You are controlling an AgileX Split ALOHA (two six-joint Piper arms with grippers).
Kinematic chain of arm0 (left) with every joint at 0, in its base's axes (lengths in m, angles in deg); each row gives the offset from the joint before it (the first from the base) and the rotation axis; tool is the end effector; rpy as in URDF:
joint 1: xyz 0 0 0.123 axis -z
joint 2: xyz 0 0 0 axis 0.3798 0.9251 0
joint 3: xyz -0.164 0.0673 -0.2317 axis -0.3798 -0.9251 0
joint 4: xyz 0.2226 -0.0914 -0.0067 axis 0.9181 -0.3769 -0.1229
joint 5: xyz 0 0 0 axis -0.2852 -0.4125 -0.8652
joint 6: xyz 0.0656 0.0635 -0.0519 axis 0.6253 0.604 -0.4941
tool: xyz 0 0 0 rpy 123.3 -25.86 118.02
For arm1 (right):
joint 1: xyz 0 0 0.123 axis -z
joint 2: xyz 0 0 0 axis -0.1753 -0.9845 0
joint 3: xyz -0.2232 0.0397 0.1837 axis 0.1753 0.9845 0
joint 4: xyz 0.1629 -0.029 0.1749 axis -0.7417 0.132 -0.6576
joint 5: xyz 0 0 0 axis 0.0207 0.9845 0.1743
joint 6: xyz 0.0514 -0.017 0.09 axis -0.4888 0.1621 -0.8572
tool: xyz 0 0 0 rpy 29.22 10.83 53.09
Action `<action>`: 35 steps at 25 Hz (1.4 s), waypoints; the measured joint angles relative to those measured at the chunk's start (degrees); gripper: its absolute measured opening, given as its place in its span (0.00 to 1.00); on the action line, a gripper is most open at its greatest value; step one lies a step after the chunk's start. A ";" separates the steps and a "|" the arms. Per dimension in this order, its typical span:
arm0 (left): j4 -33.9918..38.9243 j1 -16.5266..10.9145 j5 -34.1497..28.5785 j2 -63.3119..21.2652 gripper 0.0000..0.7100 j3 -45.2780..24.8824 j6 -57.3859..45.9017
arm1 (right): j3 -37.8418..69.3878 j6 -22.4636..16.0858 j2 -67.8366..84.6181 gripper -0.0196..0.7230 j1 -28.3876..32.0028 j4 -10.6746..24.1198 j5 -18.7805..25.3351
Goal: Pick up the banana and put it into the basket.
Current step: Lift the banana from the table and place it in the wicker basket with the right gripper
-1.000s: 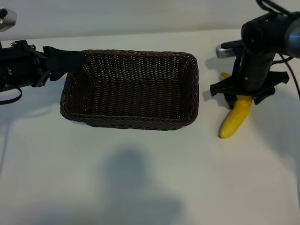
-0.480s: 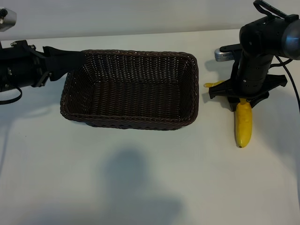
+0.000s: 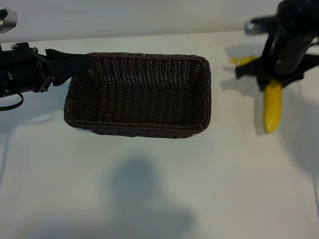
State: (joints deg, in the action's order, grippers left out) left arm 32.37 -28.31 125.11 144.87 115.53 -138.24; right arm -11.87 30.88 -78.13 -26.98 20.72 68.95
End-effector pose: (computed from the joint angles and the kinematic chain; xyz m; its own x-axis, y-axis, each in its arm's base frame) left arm 0.2667 -0.0625 0.2549 -0.7212 -0.1349 -0.6795 0.5058 0.5676 -0.6496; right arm 0.3728 0.1023 0.2005 -0.9614 -0.0537 -0.2698 -0.0462 0.9983 -0.0342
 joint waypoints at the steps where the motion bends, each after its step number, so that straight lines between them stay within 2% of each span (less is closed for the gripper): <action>1: 0.00 0.00 0.00 0.00 0.70 0.00 0.00 | -0.50 0.00 1.54 0.60 0.35 0.05 0.00; 3: 0.00 0.00 0.00 0.00 0.70 0.00 0.00 | -1.45 0.27 4.26 0.60 0.56 -0.35 0.10; 5: 0.00 0.00 0.00 0.00 0.70 0.00 0.00 | -2.36 1.41 6.62 0.60 0.57 -2.42 -0.04; 7: 0.00 0.00 0.00 0.00 0.70 0.00 0.00 | -3.03 3.88 8.64 0.60 0.57 -7.04 -0.48; 11: -0.05 0.00 0.00 0.00 0.70 0.00 -0.05 | -3.22 12.13 10.60 0.60 0.52 -19.11 -1.35; 13: -0.05 0.00 0.00 0.00 0.70 0.00 -0.05 | -3.22 16.01 10.63 0.60 0.40 -24.00 -1.65; 19: -0.05 0.00 0.02 0.00 0.70 0.00 -0.05 | -3.22 24.75 10.58 0.60 -1.62 -33.41 -4.47; 22: -0.05 0.00 0.07 0.00 0.70 0.00 -0.05 | -3.22 28.49 10.58 0.60 -2.99 -36.37 -5.69; 26: -0.10 0.00 0.21 0.00 0.70 0.00 -0.05 | -3.22 32.27 10.42 0.60 -5.90 -37.55 -8.18; 35: -0.10 0.00 0.48 0.00 0.70 0.00 -0.05 | -3.22 35.07 3.82 0.60 -10.55 -38.53 -9.53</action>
State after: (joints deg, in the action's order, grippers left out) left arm 32.27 -28.31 125.59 144.87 115.53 -138.29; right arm -15.09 65.95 -74.32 -37.53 -17.81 59.42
